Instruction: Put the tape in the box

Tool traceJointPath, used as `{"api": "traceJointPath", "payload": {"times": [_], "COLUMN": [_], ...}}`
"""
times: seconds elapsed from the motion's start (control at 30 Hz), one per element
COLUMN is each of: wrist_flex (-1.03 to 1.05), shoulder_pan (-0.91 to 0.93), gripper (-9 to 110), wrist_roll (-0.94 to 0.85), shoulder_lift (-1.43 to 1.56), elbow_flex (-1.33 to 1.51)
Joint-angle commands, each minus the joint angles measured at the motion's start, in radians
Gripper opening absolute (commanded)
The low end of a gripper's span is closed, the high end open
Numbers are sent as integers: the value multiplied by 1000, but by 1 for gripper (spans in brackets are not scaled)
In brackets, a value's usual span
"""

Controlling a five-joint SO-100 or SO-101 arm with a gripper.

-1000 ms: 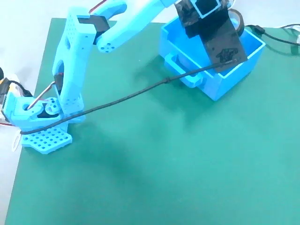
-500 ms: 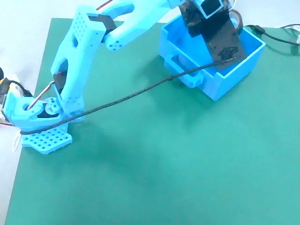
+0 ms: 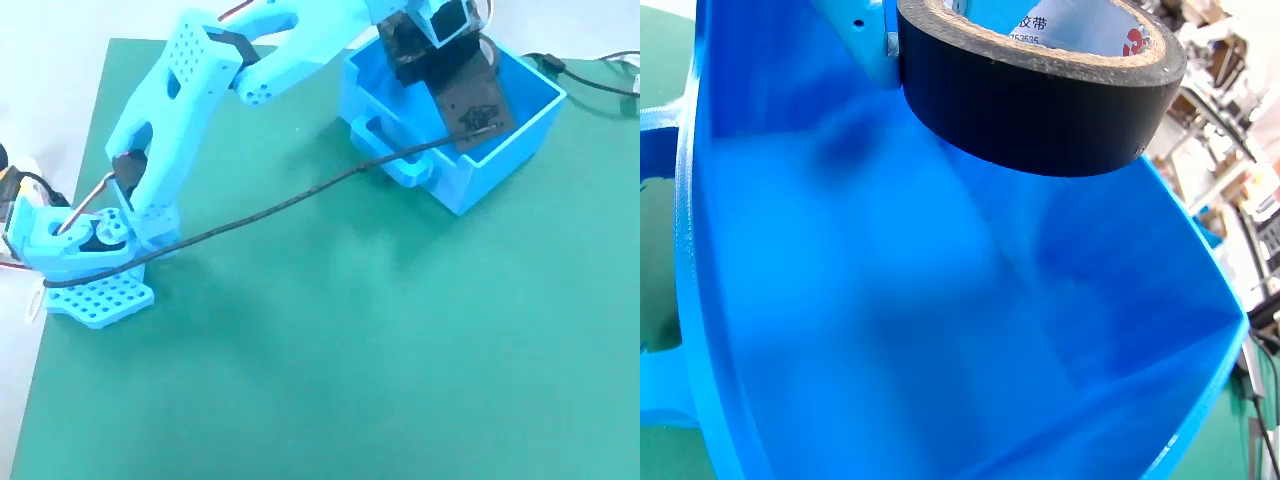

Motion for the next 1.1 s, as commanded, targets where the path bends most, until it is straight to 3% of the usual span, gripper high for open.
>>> {"api": "traceJointPath", "payload": {"times": [0.0,0.77,0.93,1.07], "wrist_flex": [-20,-26,-25,-25], "shoulder_pan": [-11,-29,-29,-31], "gripper": [0,0,27,30], "wrist_roll": [14,18,23,26], "shoulder_lift": [15,-2,-2,-2], "elbow_flex": [-94,-94,-94,-94]}}
